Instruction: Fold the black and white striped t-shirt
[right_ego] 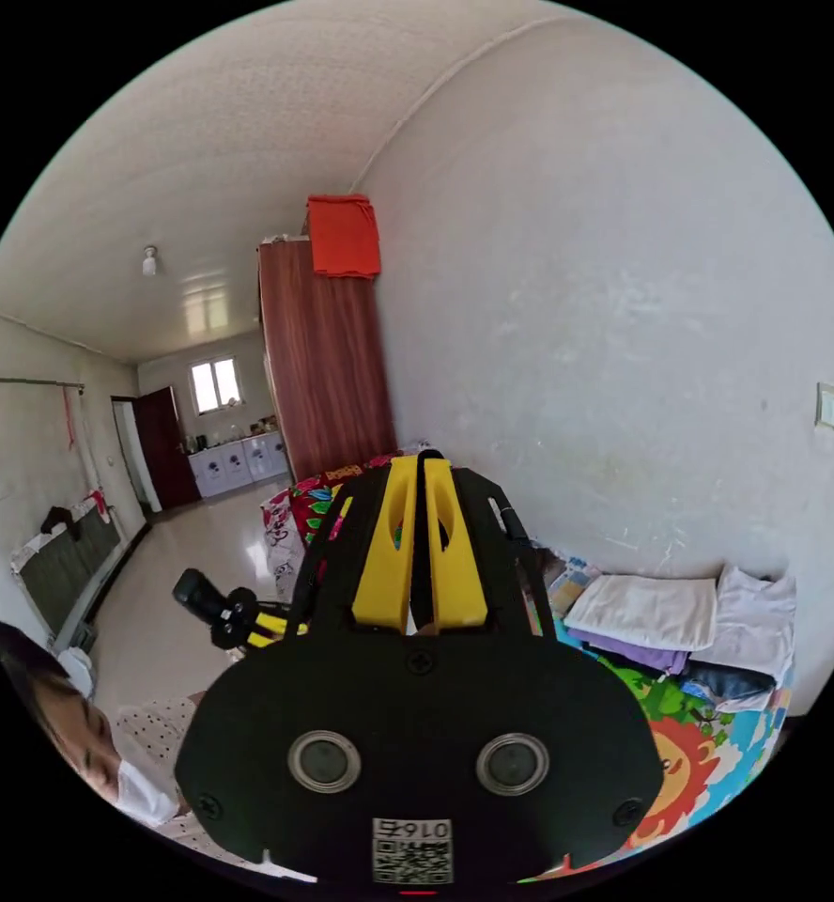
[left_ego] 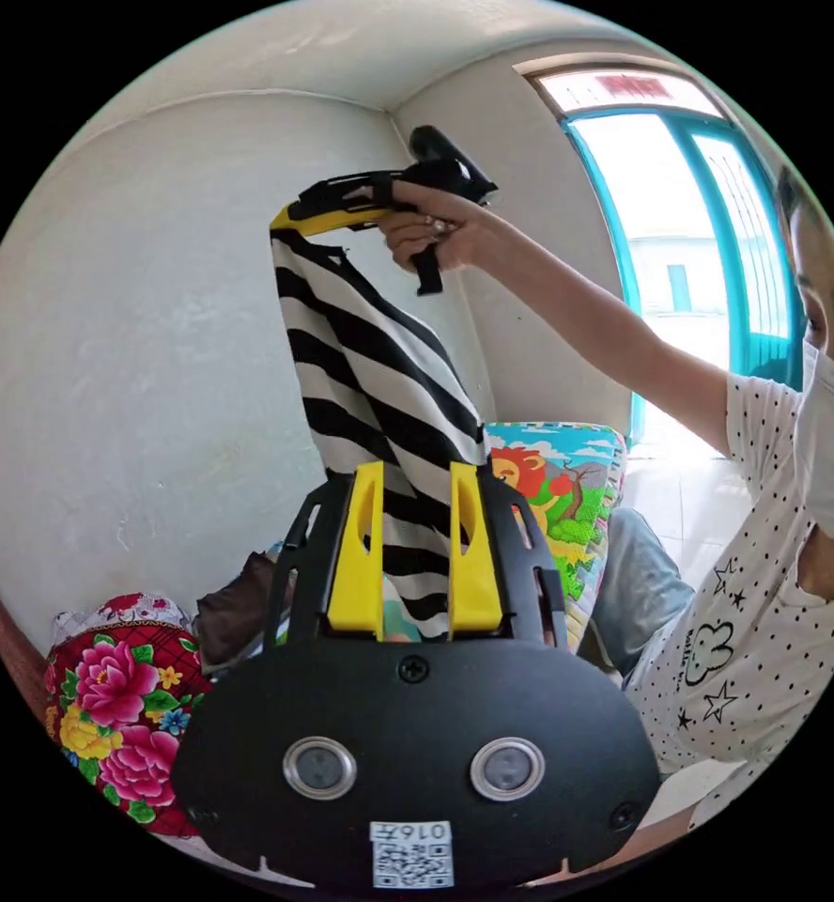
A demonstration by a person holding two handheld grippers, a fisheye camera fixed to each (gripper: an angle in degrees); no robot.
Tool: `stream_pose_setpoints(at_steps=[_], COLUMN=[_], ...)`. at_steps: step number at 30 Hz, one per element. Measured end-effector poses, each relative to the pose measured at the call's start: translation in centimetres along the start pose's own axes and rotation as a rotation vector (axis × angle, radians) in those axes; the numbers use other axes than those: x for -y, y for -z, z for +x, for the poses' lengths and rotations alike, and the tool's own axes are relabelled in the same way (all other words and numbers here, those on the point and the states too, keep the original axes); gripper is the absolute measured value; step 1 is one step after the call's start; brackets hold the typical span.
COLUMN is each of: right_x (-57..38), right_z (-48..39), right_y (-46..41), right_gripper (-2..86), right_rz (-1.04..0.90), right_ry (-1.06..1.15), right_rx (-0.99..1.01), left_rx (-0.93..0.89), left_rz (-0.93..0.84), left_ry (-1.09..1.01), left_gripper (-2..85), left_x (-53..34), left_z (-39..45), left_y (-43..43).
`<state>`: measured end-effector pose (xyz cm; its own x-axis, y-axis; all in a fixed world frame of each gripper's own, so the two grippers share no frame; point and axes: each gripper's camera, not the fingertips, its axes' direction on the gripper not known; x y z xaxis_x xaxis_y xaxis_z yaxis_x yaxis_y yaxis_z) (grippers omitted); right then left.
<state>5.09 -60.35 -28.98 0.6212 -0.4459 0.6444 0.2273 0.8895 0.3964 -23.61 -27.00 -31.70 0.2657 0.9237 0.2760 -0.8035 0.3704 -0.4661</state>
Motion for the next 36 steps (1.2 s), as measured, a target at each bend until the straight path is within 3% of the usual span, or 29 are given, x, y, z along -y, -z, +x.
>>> stream_pose_setpoints(at_steps=[5, 9, 10, 15, 19, 24, 27, 29, 32, 36], right_x=[1.4, 1.4, 1.4, 0.7, -0.9, -4.2, -5.4, -5.3, -5.7, -8.2], right_z=[-1.9, -2.6, -2.7, -0.5, 5.0, 10.0, 10.0, 9.3, 7.7, 8.1], right_y=[0.4, 1.1, 1.5, 3.3, 4.1, 0.3, -1.1, -0.1, 3.9, 8.9], right_gripper=[0.0, 0.0, 0.0, 0.0, 0.1, 0.1, 0.0, 0.0, 0.0, 0.0], right_rz=[0.000, -0.023, -0.032, -0.125, -0.285, -0.435, -0.308, -0.160, 0.108, 0.099], right_ry=[0.001, 0.009, 0.033, 0.073, -0.067, -0.195, -0.154, -0.124, -0.004, -0.003], right_rx=[-0.078, -0.100, -0.145, -0.353, -0.282, -0.183, -0.309, -0.330, -0.324, -0.063], left_rx=[0.090, 0.139, 0.126, 0.035, 0.170, 0.293, 0.487, 0.567, 0.514, 0.576], left_rz=[-0.153, -0.168, -0.151, -0.106, -0.080, -0.135, -0.178, -0.052, 0.031, -0.014], left_ry=[-0.020, 0.076, 0.116, 0.308, 0.431, 0.462, 0.341, 0.279, 0.224, 0.156], left_gripper=[15.9, 4.9, 1.1, -0.7, -0.9, -0.9, -0.9, -0.9, -1.0, -0.9], left_x=[-3.8, -6.4, -7.2, -8.9, -6.2, -0.5, 5.3, 10.1, 14.3, 17.1], left_z=[3.3, 0.8, -1.3, -13.8, -23.4, -28.5, -27.2, -24.6, -21.7, -18.9], left_y=[-6.4, -7.2, -5.9, 2.9, 12.1, 12.6, 12.6, 16.0, 19.4, 19.9])
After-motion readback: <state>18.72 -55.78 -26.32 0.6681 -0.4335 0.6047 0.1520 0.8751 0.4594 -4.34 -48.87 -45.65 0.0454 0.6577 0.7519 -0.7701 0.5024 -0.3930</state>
